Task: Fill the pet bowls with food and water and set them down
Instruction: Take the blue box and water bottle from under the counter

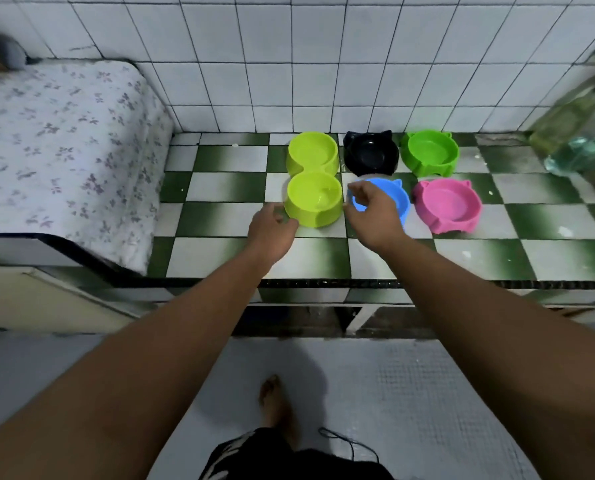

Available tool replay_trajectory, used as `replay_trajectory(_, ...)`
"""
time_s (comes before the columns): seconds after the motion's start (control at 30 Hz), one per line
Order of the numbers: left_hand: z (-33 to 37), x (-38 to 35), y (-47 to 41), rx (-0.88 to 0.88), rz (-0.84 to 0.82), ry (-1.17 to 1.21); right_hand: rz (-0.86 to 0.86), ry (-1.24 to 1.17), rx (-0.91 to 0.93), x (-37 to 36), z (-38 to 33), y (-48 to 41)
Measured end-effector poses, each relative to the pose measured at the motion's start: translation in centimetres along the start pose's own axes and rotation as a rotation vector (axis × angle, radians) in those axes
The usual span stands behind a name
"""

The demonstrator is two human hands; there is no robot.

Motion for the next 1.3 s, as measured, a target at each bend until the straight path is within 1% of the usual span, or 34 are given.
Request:
replay_trajectory(0.1,-1.3,-0.5,2.1,0.026,0.013,0.020,-0.025,-0.019,0.021,-0.1,0.3,2.3)
replay_trajectory(0.17,-2.2,-1.5,4.4,0.044,-0.027,0.041,-0.036,-0.020,0.050,0.3,1.0,5.0)
replay_trajectory(0.23,-3.2,-2.3,6.4,0.032,-0.059,0.027,-0.066,-0.034,0.040,0.5,1.8,7.7)
replay_trajectory(0.3,-4.1,-2.6,8.2,0.006,-0.044,0.047,-0.087,-0.036,0.039,0.7,2.4,10.1)
replay_trajectory(0.4,-5.5,-3.3,10.5,0.003,-0.047,0.066,-0.071,-0.038,0.050,0.9,3.2,12.7)
replay_trajectory(0.63,-9.3,-4.2,12.6,0.028,-0.069,0.058,-0.112,-0.040,-0.068,-1.0,6.7,17.8)
replay_trajectory(0.73,-11.3,-4.1,13.3,0.015,-0.068,0.050,-0.120,-0.029,-0.146,-2.4,8.4,19.6)
replay_trajectory(0.9,-17.0,-4.9,14.3,0.024,-0.139,0.039,-0.307,0.014,-0.370,-8.3,12.8,22.7)
replay_trajectory(1.0,-21.9,-5.9,12.9,0.071,-0.134,0.020,-0.307,-0.026,-0.450,-12.4,16.3,22.8)
replay_trajectory(1.07,-25.5,-7.2,10.8,0.129,-0.128,0.049,-0.277,-0.067,-0.490,-15.3,19.0,22.0)
replay_trajectory(1.13,-29.4,-8.9,8.1,0.176,-0.125,0.078,-0.283,-0.116,-0.510,-18.6,22.2,20.7)
replay_trajectory(1.3,-38.8,-13.6,-0.6,0.202,-0.092,0.097,-0.392,-0.078,-0.529,-26.3,32.0,16.3)
Point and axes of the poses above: each hand's wrist, its own y-axis away from the middle knuckle, its own x-axis out of the back of the hand, z = x × y, the point moved 7 cm from there along -y, towards the middle knuckle, and after that the axes turned 13 degrees about -y, right-handed, at the moved point
